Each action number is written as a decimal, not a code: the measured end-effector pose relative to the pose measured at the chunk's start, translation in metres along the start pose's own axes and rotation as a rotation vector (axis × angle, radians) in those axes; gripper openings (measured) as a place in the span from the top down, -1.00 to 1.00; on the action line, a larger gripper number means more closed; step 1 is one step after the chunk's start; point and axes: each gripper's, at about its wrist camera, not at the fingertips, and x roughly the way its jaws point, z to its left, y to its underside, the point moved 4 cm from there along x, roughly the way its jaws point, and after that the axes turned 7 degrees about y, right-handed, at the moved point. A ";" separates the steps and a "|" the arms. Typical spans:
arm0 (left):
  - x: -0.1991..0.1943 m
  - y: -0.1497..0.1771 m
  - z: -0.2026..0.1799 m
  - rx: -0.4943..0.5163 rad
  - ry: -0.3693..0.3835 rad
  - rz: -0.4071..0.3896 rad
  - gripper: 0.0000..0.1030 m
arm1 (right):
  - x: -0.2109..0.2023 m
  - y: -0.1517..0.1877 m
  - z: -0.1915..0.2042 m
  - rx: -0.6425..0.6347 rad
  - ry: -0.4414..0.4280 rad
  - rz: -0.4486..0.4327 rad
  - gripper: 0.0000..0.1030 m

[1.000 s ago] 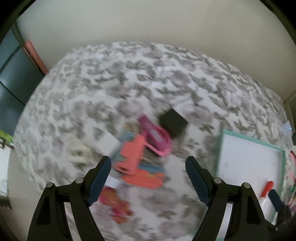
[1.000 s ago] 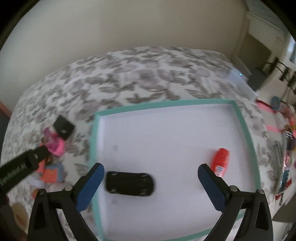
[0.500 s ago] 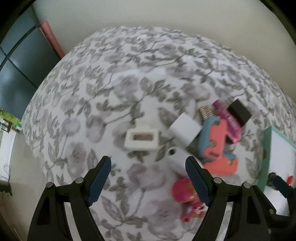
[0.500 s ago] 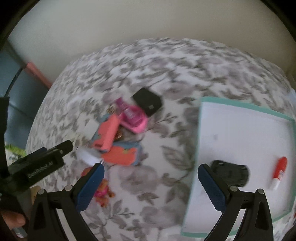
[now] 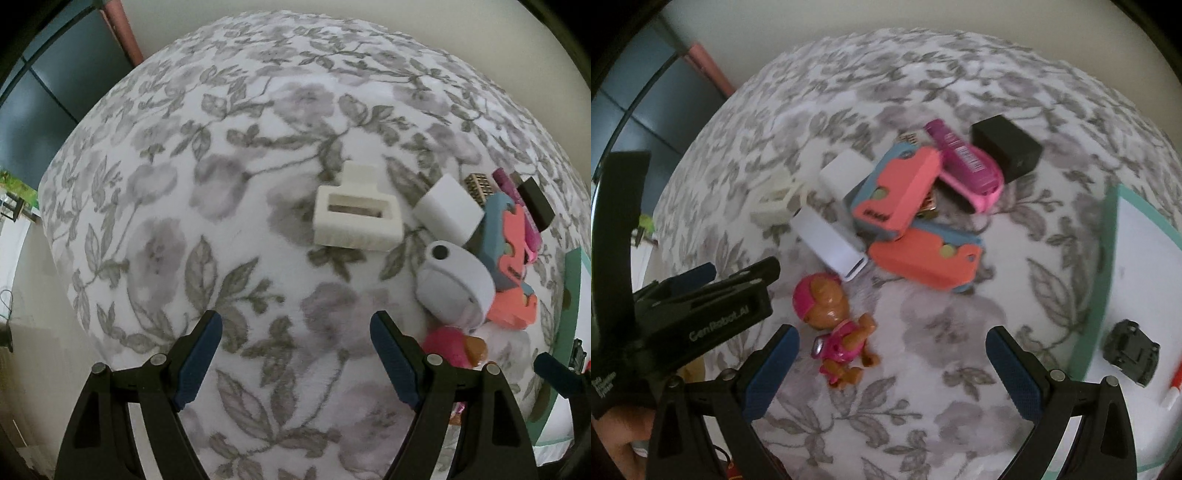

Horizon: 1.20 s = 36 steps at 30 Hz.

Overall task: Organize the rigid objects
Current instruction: 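Move both tools back toward the pile of toys, then grasp the white hair clip with the left tool while the right tool grasps the pink puppy figure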

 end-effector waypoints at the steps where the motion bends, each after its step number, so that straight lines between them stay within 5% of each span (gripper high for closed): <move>1: 0.001 0.000 0.002 -0.002 0.000 0.000 -0.61 | 0.004 0.000 0.003 -0.014 0.005 0.007 -0.99; 15: 0.011 -0.014 0.031 -0.043 0.039 0.003 -0.61 | 0.033 0.004 0.044 -0.206 0.119 0.025 -0.85; 21: 0.013 -0.032 0.043 -0.055 0.070 -0.021 -0.61 | 0.032 0.004 0.022 -0.132 0.138 0.030 -0.65; 36: 0.003 -0.068 0.003 0.006 0.134 -0.091 -0.61 | 0.020 -0.002 -0.039 0.007 0.101 0.052 -0.37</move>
